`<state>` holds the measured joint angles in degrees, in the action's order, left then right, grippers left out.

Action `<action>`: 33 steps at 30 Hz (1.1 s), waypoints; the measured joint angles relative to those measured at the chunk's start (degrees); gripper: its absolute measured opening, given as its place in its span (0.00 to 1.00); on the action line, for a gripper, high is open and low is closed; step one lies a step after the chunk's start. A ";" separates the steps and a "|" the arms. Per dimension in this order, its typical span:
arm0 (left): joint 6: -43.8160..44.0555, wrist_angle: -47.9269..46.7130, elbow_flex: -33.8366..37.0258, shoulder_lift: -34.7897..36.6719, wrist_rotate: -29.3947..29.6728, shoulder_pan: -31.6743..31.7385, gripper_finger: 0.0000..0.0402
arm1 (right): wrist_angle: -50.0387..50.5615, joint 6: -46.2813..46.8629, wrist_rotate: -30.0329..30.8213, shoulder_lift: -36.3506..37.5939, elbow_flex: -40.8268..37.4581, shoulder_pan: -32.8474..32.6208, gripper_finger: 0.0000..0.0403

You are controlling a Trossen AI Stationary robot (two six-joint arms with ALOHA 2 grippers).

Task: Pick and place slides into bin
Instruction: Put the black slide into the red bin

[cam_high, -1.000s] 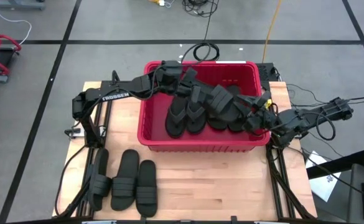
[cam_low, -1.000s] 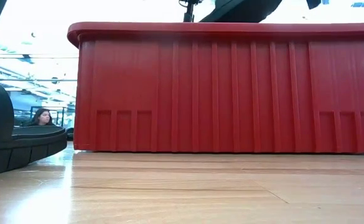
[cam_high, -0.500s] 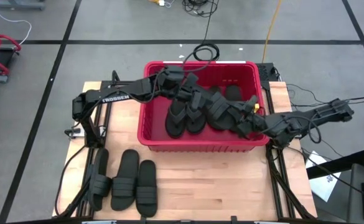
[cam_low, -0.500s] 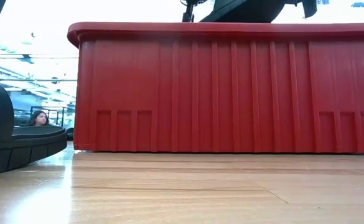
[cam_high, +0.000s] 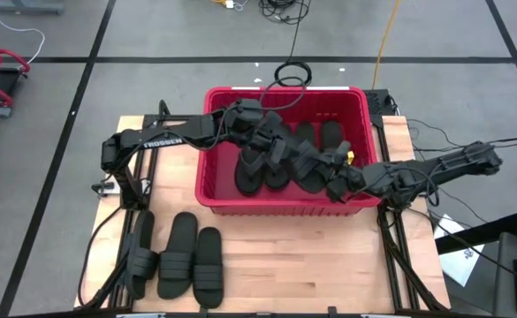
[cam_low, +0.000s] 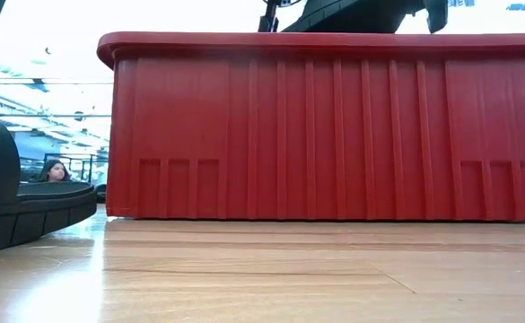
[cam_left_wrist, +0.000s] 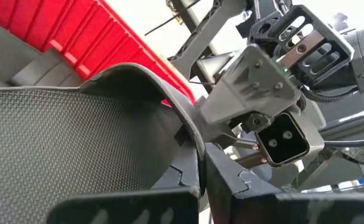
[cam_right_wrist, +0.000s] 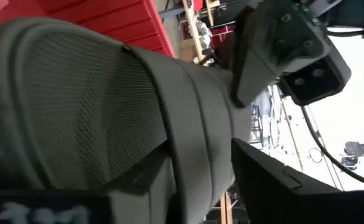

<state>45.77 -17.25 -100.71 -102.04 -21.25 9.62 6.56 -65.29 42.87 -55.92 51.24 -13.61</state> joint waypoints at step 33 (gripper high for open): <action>-22.83 -0.21 -0.33 8.31 1.67 2.06 0.44 | 8.53 0.34 16.44 0.65 -0.07 -1.86 0.00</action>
<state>22.94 -17.46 -101.03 -93.73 -19.57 11.68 15.08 -64.95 59.31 -55.27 51.18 -15.46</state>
